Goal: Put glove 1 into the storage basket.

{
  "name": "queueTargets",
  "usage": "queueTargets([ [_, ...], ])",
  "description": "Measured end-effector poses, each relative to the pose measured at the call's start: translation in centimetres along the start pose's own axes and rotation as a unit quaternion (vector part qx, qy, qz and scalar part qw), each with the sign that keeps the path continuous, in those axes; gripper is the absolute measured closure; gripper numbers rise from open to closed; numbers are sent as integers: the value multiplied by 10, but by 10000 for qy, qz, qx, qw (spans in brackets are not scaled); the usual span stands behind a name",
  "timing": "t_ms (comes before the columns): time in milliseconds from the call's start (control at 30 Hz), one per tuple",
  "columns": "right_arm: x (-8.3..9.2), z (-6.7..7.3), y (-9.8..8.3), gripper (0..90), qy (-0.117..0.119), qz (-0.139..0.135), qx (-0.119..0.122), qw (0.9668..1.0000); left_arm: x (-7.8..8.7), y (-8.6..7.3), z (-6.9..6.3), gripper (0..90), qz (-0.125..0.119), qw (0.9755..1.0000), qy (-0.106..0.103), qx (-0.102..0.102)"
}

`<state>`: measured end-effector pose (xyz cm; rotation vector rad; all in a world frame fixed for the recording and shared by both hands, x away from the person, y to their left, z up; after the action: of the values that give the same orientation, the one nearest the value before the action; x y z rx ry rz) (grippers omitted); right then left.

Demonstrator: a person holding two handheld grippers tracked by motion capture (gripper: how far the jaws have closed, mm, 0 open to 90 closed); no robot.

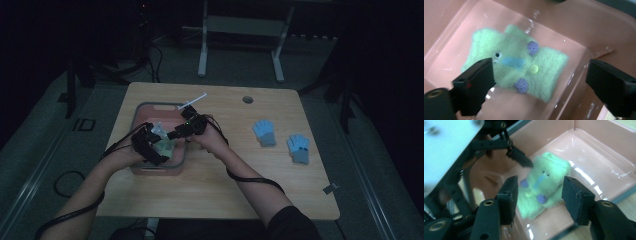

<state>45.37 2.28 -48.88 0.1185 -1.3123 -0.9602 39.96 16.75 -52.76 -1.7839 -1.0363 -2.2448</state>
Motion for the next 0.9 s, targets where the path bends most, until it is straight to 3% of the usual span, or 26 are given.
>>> queueTargets([
  [33,8,0,-5,367,12,-59,-7,10000,5,3,-1,27,-236,9996,7,121],
  [100,14,-1,-10,330,26,-134,-13,9999,15,9,-5,20,-535,9984,89,159],
  [200,22,-3,-15,313,71,-190,-11,9998,17,12,-7,20,-611,9980,91,131],
  [400,40,-11,-28,267,71,-307,-35,9995,24,29,-23,20,-904,9959,-73,-24],
  [433,49,-16,-36,247,1,-346,-19,9994,25,37,-32,20,-986,9949,-105,-166],
  [600,66,-28,-49,239,-178,-575,-26,9982,19,50,-52,20,-958,9939,-145,-529],
  [767,82,-40,-60,250,-358,-629,-14,9974,14,59,-64,20,-1048,9918,-311,-665],
  [833,91,-46,-69,249,-546,-644,58,9964,11,64,-73,20,-1062,9904,-348,-807],
  [900,96,-50,-75,213,-604,-707,114,9956,9,68,-77,20,-1093,9897,-373,-843],
])
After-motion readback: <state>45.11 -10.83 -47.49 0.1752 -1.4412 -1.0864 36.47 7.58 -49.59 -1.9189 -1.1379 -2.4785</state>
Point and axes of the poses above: each handheld gripper's, and its own axes: x roughly backward along the jaws, y roughly out of its top, z roughly to its left, the point moved 4 cm from there along -x, roughly forward along the jaws, and after that the axes turned 6 degrees about z, right-handed, at the moved point
